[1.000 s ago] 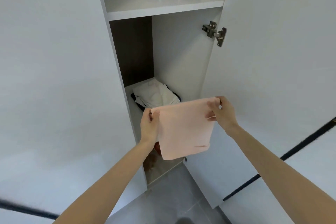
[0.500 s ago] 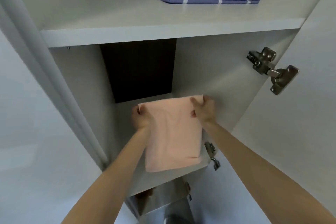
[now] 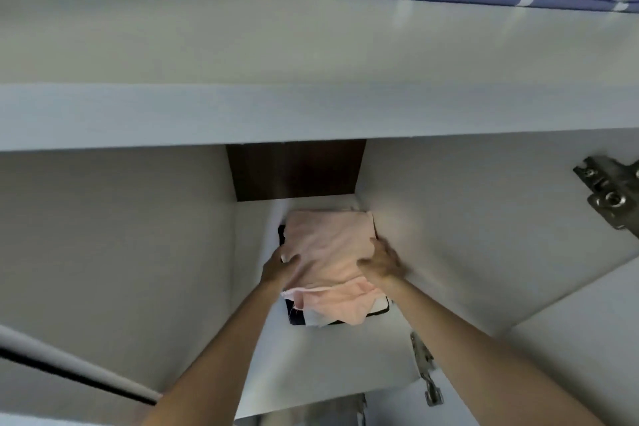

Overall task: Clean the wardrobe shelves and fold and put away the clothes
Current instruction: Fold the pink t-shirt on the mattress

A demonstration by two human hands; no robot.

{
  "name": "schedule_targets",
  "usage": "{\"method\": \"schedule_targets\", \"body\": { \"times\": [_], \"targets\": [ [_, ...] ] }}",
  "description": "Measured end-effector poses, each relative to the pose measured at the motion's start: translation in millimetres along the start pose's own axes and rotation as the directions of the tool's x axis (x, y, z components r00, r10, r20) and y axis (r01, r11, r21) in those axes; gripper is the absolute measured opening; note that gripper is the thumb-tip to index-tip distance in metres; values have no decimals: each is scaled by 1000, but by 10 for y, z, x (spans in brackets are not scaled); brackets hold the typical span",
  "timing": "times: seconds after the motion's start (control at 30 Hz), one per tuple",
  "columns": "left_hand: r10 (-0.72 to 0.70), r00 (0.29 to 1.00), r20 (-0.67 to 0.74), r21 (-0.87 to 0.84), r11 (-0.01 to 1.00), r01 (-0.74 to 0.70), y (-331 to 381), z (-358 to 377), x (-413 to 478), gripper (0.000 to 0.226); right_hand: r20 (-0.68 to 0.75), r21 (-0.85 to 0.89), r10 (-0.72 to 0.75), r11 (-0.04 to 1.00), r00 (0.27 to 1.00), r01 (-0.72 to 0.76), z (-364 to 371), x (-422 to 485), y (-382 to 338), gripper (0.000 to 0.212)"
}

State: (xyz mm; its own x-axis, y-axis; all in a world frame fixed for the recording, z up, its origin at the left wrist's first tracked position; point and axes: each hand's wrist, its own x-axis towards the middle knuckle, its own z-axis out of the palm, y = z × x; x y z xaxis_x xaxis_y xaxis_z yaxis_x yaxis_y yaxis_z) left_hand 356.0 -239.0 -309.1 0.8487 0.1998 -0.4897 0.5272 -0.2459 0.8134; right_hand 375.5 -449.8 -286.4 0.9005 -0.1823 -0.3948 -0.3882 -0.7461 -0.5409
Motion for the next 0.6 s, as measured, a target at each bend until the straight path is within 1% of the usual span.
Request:
{"method": "schedule_targets", "body": {
  "times": [0.07,0.1,0.13,0.17,0.23,0.3,0.37,0.43,0.5,0.53,0.6],
  "targets": [
    [-52,998,45,37,998,50,-199,129,-64,64,112,-10,107,994,988,-107,145,-43,224,76],
    [-66,996,59,40,997,63,-276,191,-102,63,128,-28,131,991,983,-128,196,-68,305,77],
    [-65,996,59,56,996,62,-346,242,-126,59,106,-61,125,991,987,-119,237,-82,362,76],
    [-49,998,36,70,996,46,-408,282,-127,57,50,-99,90,991,995,-85,258,-93,387,73],
    [17,1000,-22,104,994,-15,-479,316,-137,50,-111,-165,-58,986,992,39,257,-89,391,67],
    [109,993,-40,147,984,-102,-458,323,-206,37,-246,-179,-220,967,944,179,201,-103,343,60],
    [136,991,1,93,986,-136,-404,327,-282,22,-326,-135,-264,963,908,232,124,-102,310,54],
    [145,989,23,108,983,-147,-387,317,-322,13,-310,-106,-208,977,928,184,79,-146,344,53],
    [151,988,23,210,966,-153,-443,290,-335,11,-213,-142,-136,984,968,107,107,-225,469,52],
    [162,987,11,249,955,-160,-483,268,-345,12,-178,-164,-125,982,976,96,136,-267,559,50],
    [207,978,-21,298,935,-191,-568,237,-355,16,-177,-167,-161,977,971,132,188,-340,730,37]
  ]
}}
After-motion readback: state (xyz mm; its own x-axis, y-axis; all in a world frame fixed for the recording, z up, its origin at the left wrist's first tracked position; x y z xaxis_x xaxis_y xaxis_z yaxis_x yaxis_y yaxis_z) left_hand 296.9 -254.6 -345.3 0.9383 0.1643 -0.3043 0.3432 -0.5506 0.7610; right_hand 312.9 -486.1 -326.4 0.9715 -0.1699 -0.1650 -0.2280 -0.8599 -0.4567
